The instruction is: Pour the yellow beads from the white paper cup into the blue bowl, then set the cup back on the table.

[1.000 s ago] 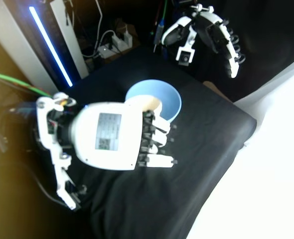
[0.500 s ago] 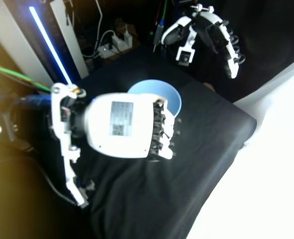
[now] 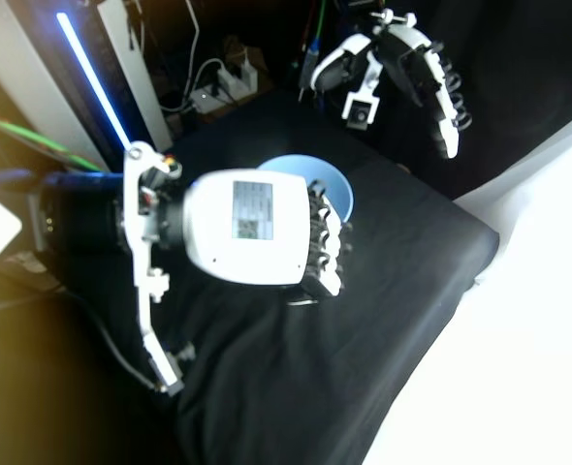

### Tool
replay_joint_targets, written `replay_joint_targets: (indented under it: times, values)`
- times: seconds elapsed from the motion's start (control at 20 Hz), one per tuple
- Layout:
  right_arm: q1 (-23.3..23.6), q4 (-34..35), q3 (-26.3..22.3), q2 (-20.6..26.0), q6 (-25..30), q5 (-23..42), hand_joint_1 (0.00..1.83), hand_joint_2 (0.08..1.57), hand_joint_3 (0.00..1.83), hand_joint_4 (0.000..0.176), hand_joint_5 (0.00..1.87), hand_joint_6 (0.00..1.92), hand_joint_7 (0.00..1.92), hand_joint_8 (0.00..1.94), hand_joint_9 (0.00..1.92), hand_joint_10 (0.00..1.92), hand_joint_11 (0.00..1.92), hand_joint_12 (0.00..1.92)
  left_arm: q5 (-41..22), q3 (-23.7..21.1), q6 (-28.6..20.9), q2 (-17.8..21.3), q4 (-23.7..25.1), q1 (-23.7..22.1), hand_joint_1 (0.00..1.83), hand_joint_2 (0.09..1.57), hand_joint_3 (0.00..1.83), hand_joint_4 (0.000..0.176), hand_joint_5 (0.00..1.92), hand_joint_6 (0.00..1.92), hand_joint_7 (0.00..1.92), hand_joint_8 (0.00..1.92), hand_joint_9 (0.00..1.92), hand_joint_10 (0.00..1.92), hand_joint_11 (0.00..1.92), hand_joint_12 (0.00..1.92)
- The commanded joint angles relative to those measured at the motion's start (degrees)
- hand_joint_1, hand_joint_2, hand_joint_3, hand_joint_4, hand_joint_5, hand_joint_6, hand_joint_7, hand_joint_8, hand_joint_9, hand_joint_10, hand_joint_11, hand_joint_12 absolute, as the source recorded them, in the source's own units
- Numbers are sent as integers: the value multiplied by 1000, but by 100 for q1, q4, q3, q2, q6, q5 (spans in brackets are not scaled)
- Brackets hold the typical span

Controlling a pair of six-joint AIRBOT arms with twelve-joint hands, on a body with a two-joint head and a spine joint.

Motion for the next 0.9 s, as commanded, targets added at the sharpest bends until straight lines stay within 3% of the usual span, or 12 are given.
replay_joint_targets:
  times: [0.0, 0.1, 0.15, 0.25, 0.35, 0.45, 0.55, 0.65, 0.75, 0.85]
  values:
    - [128, 100, -43, 2, 10, 397, 1276, 1096, 0, 0, 1053, 619, 1047, 1113, 1088, 1181, 981, 1702, -669, 33, -70, -8, -89, -74, 694, 729, 1, 0, 252, 2, 343, 1, 342, 0, 239, 269]
    - [144, -88, -75, 2, 10, 338, 1280, 1086, 0, 0, 1018, 684, 1113, 993, 1167, 1066, 1022, 1627, -654, 33, -71, -8, -79, -75, 701, 726, 0, 0, 254, 2, 347, 2, 346, 2, 242, 270]
    - [150, -174, -91, 2, 11, 300, 1270, 1091, 3, 0, 1010, 848, 1059, 946, 1175, 1154, 1038, 1673, -648, 33, -71, -8, -72, -75, 700, 730, 2, 0, 251, 1, 341, 0, 342, 0, 240, 269]
    - [164, -387, -123, 2, 11, 197, 1172, 1108, 1, 0, 1000, 924, 1139, 855, 1123, 1433, 1068, 1804, -626, 33, -71, -8, -50, -77, 703, 722, 0, 0, 262, 5, 351, 4, 347, 2, 241, 268]
    - [184, -592, -139, 0, 11, 111, 1164, 1113, 0, 0, 990, 943, 1107, 1002, 1110, 1557, 1079, 1878, -593, 41, -70, -13, -20, -88, 702, 719, 0, 0, 264, 5, 350, 3, 346, 2, 246, 271]
    - [202, -736, -143, -2, 11, 65, 1168, 1101, 0, 0, 1014, 904, 990, 1411, 1051, 1809, 1109, 1919, -569, 56, -70, -29, 5, -105, 708, 728, 2, 0, 262, 3, 344, 0, 340, 0, 244, 271]
    - [227, -927, -162, -11, 11, -1, 1173, 1090, 0, 0, 1041, 859, 985, 1518, 1063, 1855, 1134, 1921, -546, 66, -71, -37, 23, -109, 723, 717, 0, 0, 254, 0, 343, 2, 338, 0, 232, 265]
    - [260, -1081, -191, -15, 11, -53, 1169, 1095, 0, 0, 1029, 880, 945, 1481, 985, 1832, 1040, 1921, -538, 72, -72, -42, 31, -113, 718, 726, 1, 0, 248, 0, 342, 1, 340, 1, 240, 270]
    - [305, -1238, -217, -27, 11, -106, 1171, 1090, 0, 0, 1041, 859, 881, 1728, 961, 1917, 1052, 1921, -530, 74, -73, -42, 36, -113, 715, 715, 0, 0, 243, 0, 343, 1, 338, 0, 229, 265]
    - [346, -1429, -242, -49, 11, -158, 1175, 1082, 0, 0, 1058, 832, 907, 1746, 1005, 1921, 1089, 1921, -520, 78, -74, -44, 42, -113, 703, 718, 0, 0, 236, 0, 342, 0, 340, 1, 231, 268]
